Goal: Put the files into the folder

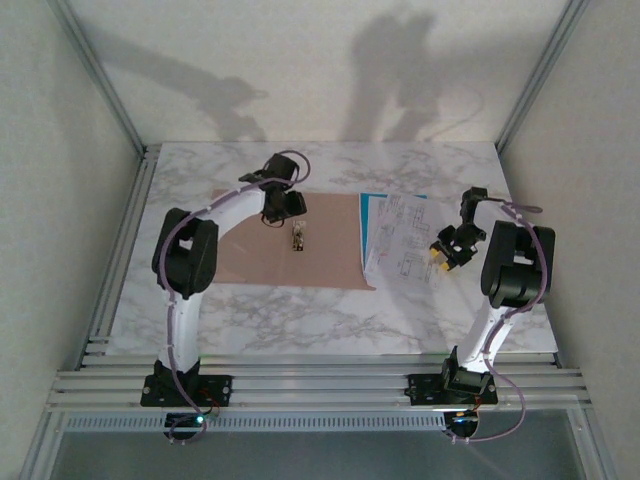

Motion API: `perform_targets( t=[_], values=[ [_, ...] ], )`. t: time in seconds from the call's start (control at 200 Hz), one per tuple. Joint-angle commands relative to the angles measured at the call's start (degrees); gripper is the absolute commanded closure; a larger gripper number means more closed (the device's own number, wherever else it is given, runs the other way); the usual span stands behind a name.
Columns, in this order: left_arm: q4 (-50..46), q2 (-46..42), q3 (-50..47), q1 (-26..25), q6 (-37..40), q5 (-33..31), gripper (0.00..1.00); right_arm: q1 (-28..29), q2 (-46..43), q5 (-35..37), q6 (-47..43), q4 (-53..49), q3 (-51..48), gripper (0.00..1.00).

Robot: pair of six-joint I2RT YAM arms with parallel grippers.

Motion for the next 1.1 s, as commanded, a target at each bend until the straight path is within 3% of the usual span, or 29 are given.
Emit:
perform_targets(
  t=[0.0, 0.16, 0.34, 0.841, 1.096],
  values=[
    [-0.2, 1.7, -1.7, -1.1, 2.5, 0.6, 0.47, 0.8, 2.4, -0.7, -1.1, -1.1, 0.8, 0.66],
    [1.5, 2.5, -3.1, -2.5, 2.3, 1.9, 0.54, 1.2, 2.8, -0.6, -1.0, -1.3, 1.1, 0.66],
    [4.1, 1.7, -6.3, -4.8, -1.4, 4.2, 0.68, 1.8, 3.1, -1.2, -1.0, -1.2, 1.4, 0.66],
    [14.3, -0.6, -11.0, -10.0, -16.2, 10.2, 0.72, 4.7, -0.5, -2.3, -0.1, -1.0, -2.5, 0.66],
    [20.5, -2.8, -15.9, -10.7, -25.5, 9.4, 0.79, 5.2, -3.3, -3.2, 2.8, 0.0, -5.7, 0.66]
  ],
)
